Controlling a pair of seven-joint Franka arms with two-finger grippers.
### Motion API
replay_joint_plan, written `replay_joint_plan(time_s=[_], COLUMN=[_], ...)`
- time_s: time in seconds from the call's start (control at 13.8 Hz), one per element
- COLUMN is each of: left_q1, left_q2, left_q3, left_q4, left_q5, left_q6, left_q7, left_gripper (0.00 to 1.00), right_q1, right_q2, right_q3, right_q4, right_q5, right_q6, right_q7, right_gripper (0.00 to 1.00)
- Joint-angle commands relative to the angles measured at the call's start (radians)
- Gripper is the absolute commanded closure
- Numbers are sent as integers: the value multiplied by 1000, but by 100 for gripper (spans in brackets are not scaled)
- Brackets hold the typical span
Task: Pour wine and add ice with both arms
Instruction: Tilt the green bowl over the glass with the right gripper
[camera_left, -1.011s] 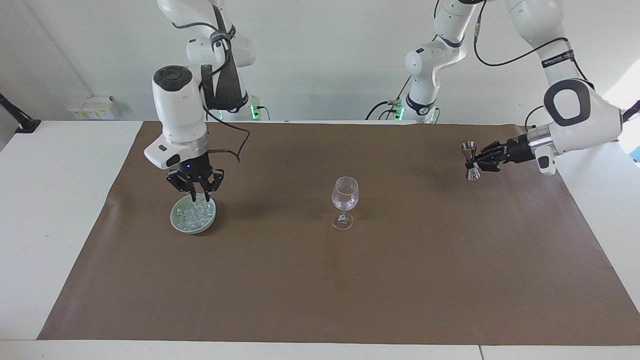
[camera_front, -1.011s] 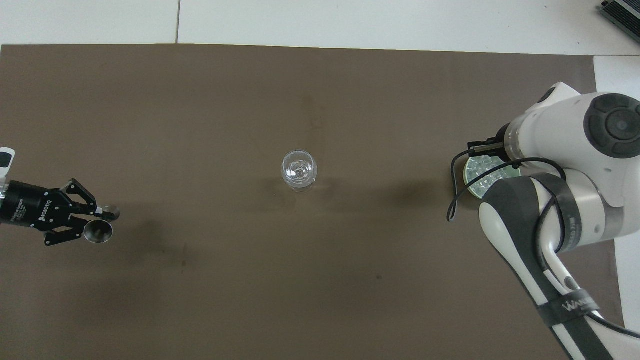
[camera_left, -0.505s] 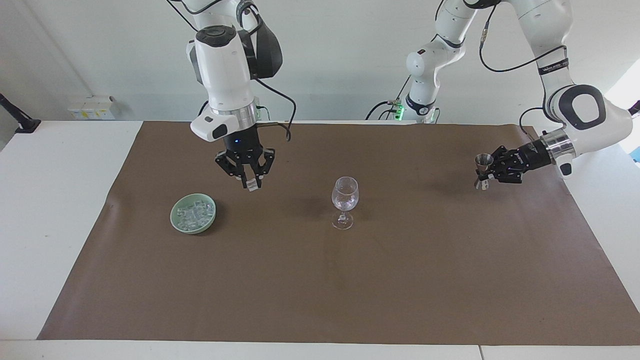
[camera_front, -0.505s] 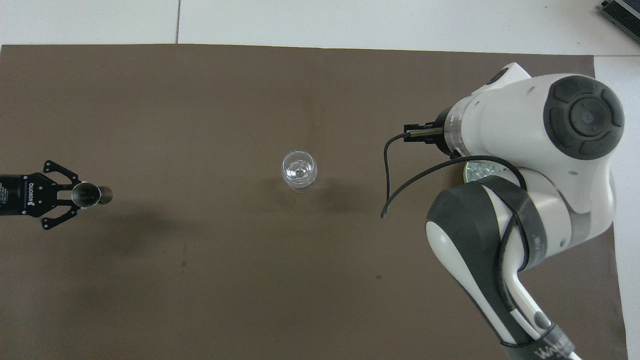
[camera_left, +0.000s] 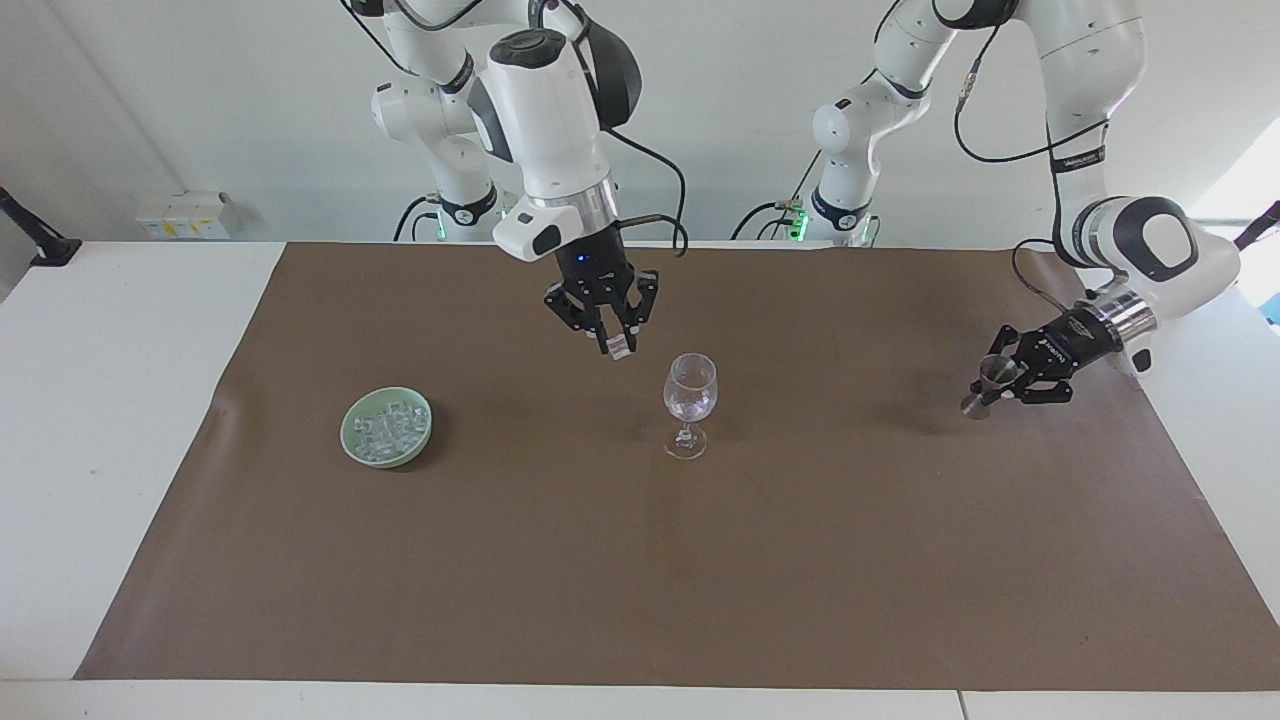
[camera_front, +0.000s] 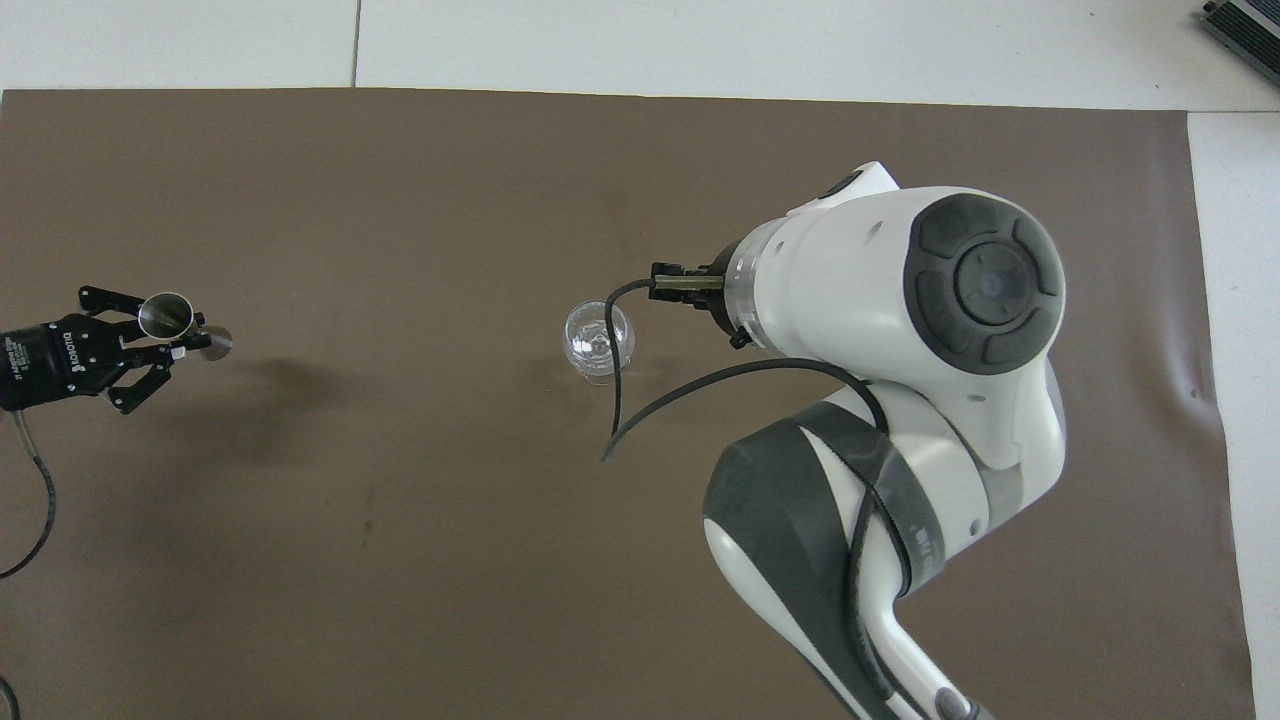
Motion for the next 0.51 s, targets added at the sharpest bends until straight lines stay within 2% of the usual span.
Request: replay_joint_plan(time_s=[0.0, 0.14, 0.43], left_q1=[-9, -24, -33], left_q2=[-3, -15, -14], left_q3=[-7, -9, -9], left_q4=[-55, -115, -166], left_q5=[-76, -120, -192], left_q6=[70, 110, 118], left_q7=[-20, -15, -15], left_gripper=[100, 100, 100], right_q1=[25, 41, 77], right_q2=[39, 52, 90], right_q3=[1, 1, 1], right_q4=[25, 25, 23], right_q5=[26, 26, 24], right_q6=[45, 68, 121], right_q7=[43, 64, 90], right_gripper=[100, 100, 100])
